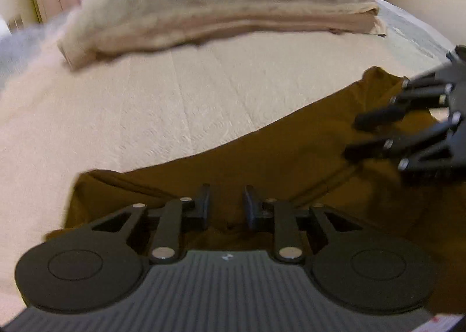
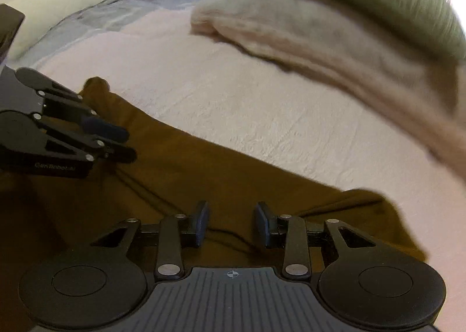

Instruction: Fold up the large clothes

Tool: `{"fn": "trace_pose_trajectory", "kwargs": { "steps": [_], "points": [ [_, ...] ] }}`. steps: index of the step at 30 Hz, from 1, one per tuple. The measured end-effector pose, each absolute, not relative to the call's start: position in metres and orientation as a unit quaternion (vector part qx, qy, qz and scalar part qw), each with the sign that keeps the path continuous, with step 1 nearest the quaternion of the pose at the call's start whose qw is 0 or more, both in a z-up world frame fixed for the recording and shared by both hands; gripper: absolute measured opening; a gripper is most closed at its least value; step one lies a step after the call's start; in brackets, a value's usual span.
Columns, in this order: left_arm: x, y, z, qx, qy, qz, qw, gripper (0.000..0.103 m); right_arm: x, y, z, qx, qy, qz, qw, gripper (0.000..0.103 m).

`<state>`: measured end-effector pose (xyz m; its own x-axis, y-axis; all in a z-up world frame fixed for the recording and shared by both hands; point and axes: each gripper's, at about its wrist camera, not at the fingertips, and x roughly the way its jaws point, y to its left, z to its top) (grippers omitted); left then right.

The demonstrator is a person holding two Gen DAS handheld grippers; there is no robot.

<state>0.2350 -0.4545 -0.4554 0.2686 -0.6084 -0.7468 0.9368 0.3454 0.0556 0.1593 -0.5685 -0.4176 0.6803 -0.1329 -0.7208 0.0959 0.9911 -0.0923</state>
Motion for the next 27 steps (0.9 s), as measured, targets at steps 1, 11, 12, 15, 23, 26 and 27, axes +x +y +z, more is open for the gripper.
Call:
{"fn": "trace_pose_trajectory", "kwargs": {
  "steps": [1,11,12,15,23,26,27],
  "points": [
    [0.232,-0.449,-0.449,0.248,0.320,-0.506,0.762,0.022,0.151,-0.569,-0.413,-0.015,0.384,-0.066,0.921,0.032],
    [0.147,-0.320,-0.432,0.249,0.395,-0.452,0.760,0.022,-0.021,-0.532,-0.400,0.082,0.495,-0.068,0.862,0.032],
    [0.135,-0.302,-0.435,0.255,0.407,-0.443,0.757,0.022,-0.047,-0.522,-0.404,0.076,0.511,-0.066,0.854,0.032],
    [0.097,-0.246,-0.434,0.272,0.424,-0.411,0.760,0.022,-0.110,-0.501,-0.399,0.067,0.533,-0.048,0.842,0.032],
    [0.038,-0.155,-0.415,0.307,0.492,-0.343,0.738,0.022,-0.204,-0.467,-0.398,0.075,0.654,-0.038,0.752,0.032],
    [0.040,-0.154,-0.394,0.303,0.501,-0.355,0.729,0.022,-0.198,-0.468,-0.362,0.107,0.588,-0.090,0.797,0.032],
    [0.042,-0.154,-0.386,0.290,0.496,-0.365,0.732,0.022,-0.192,-0.467,-0.353,0.118,0.563,-0.102,0.812,0.032]
  ]
}}
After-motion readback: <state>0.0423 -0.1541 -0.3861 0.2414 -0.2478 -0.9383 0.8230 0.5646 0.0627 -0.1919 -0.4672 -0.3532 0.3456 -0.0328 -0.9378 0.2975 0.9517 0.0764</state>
